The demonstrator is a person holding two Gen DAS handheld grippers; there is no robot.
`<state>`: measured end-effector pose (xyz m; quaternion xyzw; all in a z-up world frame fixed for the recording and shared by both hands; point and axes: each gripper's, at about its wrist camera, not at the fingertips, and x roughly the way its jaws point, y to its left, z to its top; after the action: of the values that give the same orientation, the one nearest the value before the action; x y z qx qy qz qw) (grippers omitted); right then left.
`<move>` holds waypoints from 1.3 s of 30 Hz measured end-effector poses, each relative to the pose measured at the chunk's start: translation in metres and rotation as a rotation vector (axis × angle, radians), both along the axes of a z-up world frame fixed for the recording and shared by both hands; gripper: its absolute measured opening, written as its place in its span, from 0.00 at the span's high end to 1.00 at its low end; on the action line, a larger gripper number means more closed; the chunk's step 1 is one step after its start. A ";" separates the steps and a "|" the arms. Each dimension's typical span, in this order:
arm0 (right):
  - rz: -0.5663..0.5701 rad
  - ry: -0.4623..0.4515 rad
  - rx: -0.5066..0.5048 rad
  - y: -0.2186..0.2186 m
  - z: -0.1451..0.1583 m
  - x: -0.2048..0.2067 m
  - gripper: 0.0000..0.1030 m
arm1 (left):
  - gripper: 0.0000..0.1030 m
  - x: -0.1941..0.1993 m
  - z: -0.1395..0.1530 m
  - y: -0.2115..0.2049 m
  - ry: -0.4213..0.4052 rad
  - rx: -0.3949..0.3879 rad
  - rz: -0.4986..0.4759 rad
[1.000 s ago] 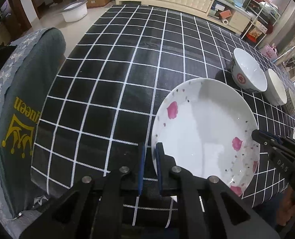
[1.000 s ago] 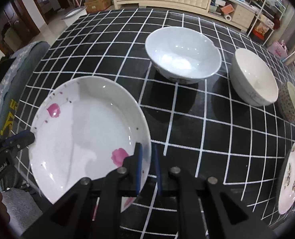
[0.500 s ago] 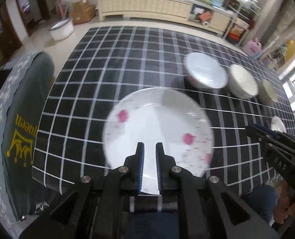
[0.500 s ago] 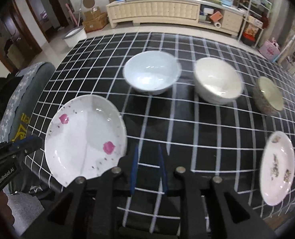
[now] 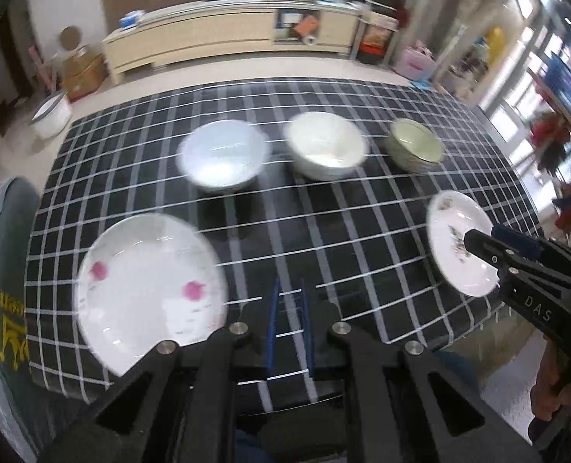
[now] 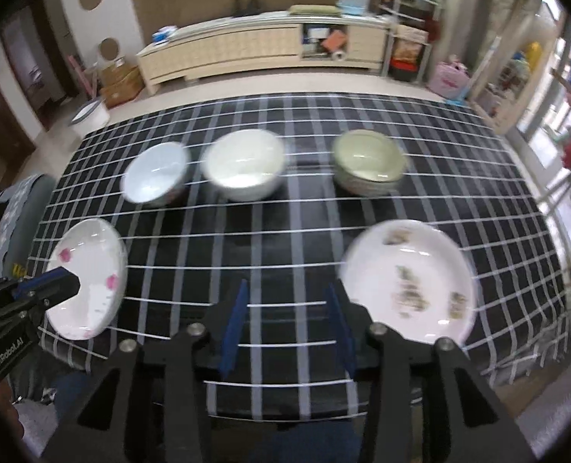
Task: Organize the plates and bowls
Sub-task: 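Grasp the cartoon-print plate rim with the left tool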
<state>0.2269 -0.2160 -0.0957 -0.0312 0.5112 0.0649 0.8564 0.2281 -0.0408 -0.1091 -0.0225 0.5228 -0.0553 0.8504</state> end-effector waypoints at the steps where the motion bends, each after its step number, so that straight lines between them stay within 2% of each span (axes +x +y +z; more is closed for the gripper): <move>1: -0.010 -0.001 0.003 -0.007 0.001 -0.001 0.50 | 0.90 0.004 0.000 -0.014 0.002 -0.001 -0.022; 5: -0.064 -0.006 -0.013 -0.043 0.000 -0.001 0.46 | 0.90 0.015 -0.003 -0.051 0.008 -0.019 -0.081; 8: -0.104 -0.006 -0.022 -0.071 -0.002 0.001 0.41 | 0.79 0.025 -0.008 -0.078 0.020 -0.028 -0.117; 14: -0.162 0.019 -0.019 -0.118 -0.017 0.010 0.39 | 0.79 0.043 -0.027 -0.121 0.066 -0.050 -0.184; 20: -0.191 0.056 -0.034 -0.155 -0.047 0.021 0.39 | 0.79 0.066 -0.053 -0.155 0.120 -0.067 -0.232; 22: -0.198 0.068 -0.036 -0.164 -0.056 0.023 0.39 | 0.79 0.073 -0.064 -0.166 0.126 -0.084 -0.254; 27: -0.226 0.101 -0.022 -0.188 -0.080 0.034 0.39 | 0.79 0.087 -0.089 -0.186 0.167 -0.072 -0.287; 36: -0.219 0.135 0.004 -0.198 -0.113 0.045 0.39 | 0.80 0.098 -0.125 -0.202 0.222 -0.056 -0.303; 38: -0.225 0.130 -0.012 -0.198 -0.117 0.047 0.44 | 0.85 0.098 -0.129 -0.205 0.227 -0.052 -0.312; 39: -0.228 0.133 -0.016 -0.198 -0.119 0.048 0.56 | 0.85 0.098 -0.130 -0.206 0.225 -0.052 -0.313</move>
<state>0.2751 -0.4142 -0.2143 0.0248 0.5678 -0.0348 0.8221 0.3266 -0.2470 -0.2388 0.0309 0.6102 -0.1974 0.7666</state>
